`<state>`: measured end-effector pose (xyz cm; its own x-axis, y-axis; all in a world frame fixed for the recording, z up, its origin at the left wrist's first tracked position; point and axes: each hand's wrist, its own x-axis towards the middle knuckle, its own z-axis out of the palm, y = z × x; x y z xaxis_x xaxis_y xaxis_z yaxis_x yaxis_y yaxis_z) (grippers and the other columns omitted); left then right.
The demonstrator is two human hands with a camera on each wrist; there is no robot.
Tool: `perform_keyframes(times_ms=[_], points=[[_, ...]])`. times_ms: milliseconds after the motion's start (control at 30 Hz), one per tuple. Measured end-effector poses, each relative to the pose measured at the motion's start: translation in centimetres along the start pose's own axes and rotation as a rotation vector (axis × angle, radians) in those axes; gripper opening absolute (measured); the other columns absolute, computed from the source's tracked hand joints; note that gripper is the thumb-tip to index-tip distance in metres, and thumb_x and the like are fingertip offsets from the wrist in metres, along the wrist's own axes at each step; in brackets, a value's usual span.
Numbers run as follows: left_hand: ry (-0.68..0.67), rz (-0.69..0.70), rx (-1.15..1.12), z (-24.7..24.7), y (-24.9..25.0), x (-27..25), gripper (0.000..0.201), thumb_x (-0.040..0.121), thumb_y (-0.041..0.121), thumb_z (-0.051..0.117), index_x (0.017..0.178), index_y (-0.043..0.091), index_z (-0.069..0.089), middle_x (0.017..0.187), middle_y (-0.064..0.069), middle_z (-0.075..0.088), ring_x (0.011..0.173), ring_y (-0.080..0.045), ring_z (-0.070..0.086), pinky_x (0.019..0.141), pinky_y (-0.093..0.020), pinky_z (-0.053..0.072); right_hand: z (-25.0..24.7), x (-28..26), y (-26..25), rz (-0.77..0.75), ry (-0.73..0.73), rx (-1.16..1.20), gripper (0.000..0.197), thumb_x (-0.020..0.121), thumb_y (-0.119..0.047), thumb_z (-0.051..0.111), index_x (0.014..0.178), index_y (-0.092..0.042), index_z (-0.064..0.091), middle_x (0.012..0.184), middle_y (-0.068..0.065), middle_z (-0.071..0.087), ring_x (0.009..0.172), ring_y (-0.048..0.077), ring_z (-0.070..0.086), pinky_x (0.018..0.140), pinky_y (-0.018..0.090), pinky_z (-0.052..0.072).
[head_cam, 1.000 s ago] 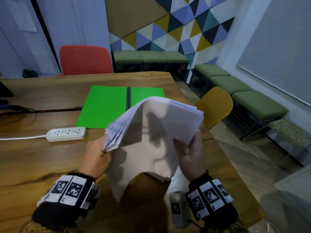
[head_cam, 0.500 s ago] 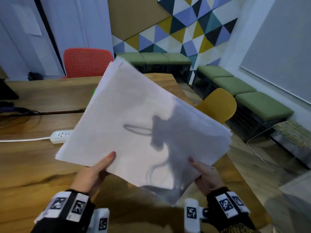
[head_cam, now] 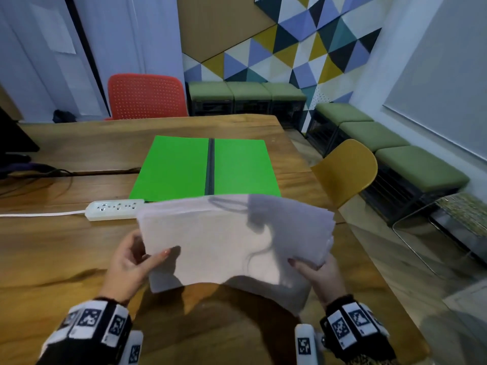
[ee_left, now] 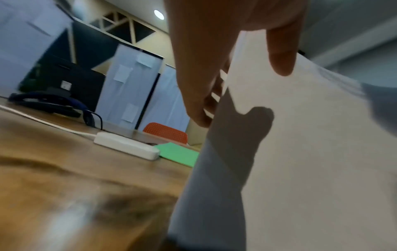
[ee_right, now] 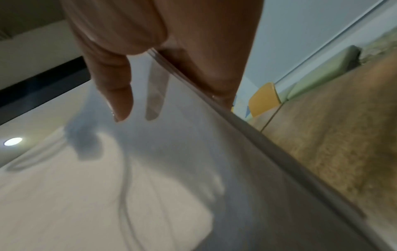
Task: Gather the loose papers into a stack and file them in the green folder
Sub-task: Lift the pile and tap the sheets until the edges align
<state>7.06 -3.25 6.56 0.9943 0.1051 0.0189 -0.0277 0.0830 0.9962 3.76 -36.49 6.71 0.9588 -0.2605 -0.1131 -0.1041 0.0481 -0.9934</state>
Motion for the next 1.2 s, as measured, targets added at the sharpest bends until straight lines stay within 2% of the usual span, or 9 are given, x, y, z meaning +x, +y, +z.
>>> perform_keyframes(times_ms=[133, 267, 400, 500, 600, 733, 933, 1100, 1200], points=[[-0.019, 0.035, 0.049, 0.8, -1.4, -0.3, 0.036, 0.060, 0.017, 0.078, 0.088, 0.032, 0.063, 0.084, 0.004, 0.070, 0.080, -0.006, 0.065, 0.067, -0.019, 0.056, 0.3, 0.0, -0.2, -0.032, 0.063, -0.051, 0.026, 0.079, 0.007, 0.061, 0.098, -0.011, 0.058, 0.088, 0.005, 0.069, 0.088, 0.022, 0.065, 0.062, 0.022, 0.054], [0.146, 0.124, 0.130, 1.9, -1.1, 0.2, 0.025, 0.084, 0.001, 0.056, 0.106, 0.013, 0.053, 0.087, -0.001, 0.061, 0.076, -0.004, 0.062, 0.060, -0.007, 0.049, 1.0, -0.7, -1.9, -0.107, -0.018, -0.004, 0.027, 0.080, 0.012, 0.056, 0.082, -0.014, 0.062, 0.069, -0.010, 0.074, 0.067, -0.002, 0.067, 0.055, 0.011, 0.051], [0.168, 0.094, 0.027, 1.9, 1.0, -0.9, 0.030, 0.073, 0.024, 0.069, 0.098, 0.026, 0.052, 0.092, 0.006, 0.057, 0.088, -0.012, 0.055, 0.074, -0.025, 0.048, 0.3, -1.0, -1.8, -0.125, -0.027, 0.052, 0.031, 0.076, 0.012, 0.060, 0.099, -0.009, 0.058, 0.084, 0.002, 0.073, 0.076, 0.006, 0.067, 0.058, 0.014, 0.053], [0.120, 0.093, -0.044, 2.2, 2.0, -1.6, 0.045, 0.063, 0.026, 0.073, 0.099, 0.039, 0.049, 0.100, 0.010, 0.055, 0.092, -0.002, 0.053, 0.080, -0.023, 0.048, 0.8, -1.2, -2.5, -0.164, -0.004, 0.097, 0.053, 0.073, -0.006, 0.067, 0.120, -0.012, 0.042, 0.102, 0.005, 0.060, 0.078, 0.000, 0.066, 0.060, 0.015, 0.053], [0.258, 0.121, -0.117, 2.9, 2.8, -1.3, 0.033, 0.067, 0.049, 0.057, 0.097, 0.037, 0.053, 0.101, -0.001, 0.057, 0.095, -0.016, 0.053, 0.083, -0.032, 0.044, 2.1, -0.6, -4.1, -0.222, 0.153, 0.150, 0.046, 0.070, -0.035, 0.058, 0.109, -0.012, 0.047, 0.083, 0.000, 0.053, 0.061, -0.007, 0.059, 0.052, 0.008, 0.045], [0.443, 0.065, -0.112, 4.3, 3.8, -0.2, 0.016, 0.084, 0.045, 0.054, 0.083, 0.029, 0.052, 0.079, 0.005, 0.052, 0.072, -0.009, 0.047, 0.067, -0.023, 0.038, 3.4, 0.5, -4.7, -0.182, 0.340, 0.134, 0.039, 0.059, -0.071, 0.058, 0.073, -0.035, 0.062, 0.074, 0.004, 0.055, 0.072, 0.024, 0.053, 0.065, 0.036, 0.043], [0.534, 0.030, -0.129, 3.5, 3.3, 0.8, 0.009, 0.082, 0.024, 0.060, 0.078, 0.029, 0.054, 0.079, 0.009, 0.057, 0.077, -0.009, 0.052, 0.074, -0.024, 0.040, 2.8, 0.6, -5.0, -0.139, 0.453, 0.066, 0.006, 0.077, -0.025, 0.057, 0.072, -0.023, 0.058, 0.074, -0.002, 0.056, 0.074, 0.016, 0.051, 0.064, 0.029, 0.040], [0.528, 0.085, -0.058, 3.8, 3.4, 0.4, 0.011, 0.081, 0.028, 0.063, 0.075, 0.033, 0.055, 0.089, 0.003, 0.061, 0.094, -0.016, 0.052, 0.088, -0.032, 0.038, 3.8, 0.7, -5.4, -0.158, 0.503, 0.088, 0.022, 0.076, -0.045, 0.058, 0.069, -0.025, 0.056, 0.081, -0.008, 0.059, 0.077, 0.014, 0.055, 0.068, 0.030, 0.043], [0.538, 0.075, -0.039, 3.6, 3.3, 0.4, 0.010, 0.078, 0.028, 0.064, 0.075, 0.033, 0.056, 0.101, -0.006, 0.060, 0.098, -0.018, 0.052, 0.088, -0.035, 0.039, 3.7, 1.3, -5.3, -0.056, 0.582, 0.076, 0.024, 0.071, -0.042, 0.064, 0.063, -0.020, 0.057, 0.077, 0.004, 0.061, 0.083, 0.032, 0.061, 0.071, 0.042, 0.051]])
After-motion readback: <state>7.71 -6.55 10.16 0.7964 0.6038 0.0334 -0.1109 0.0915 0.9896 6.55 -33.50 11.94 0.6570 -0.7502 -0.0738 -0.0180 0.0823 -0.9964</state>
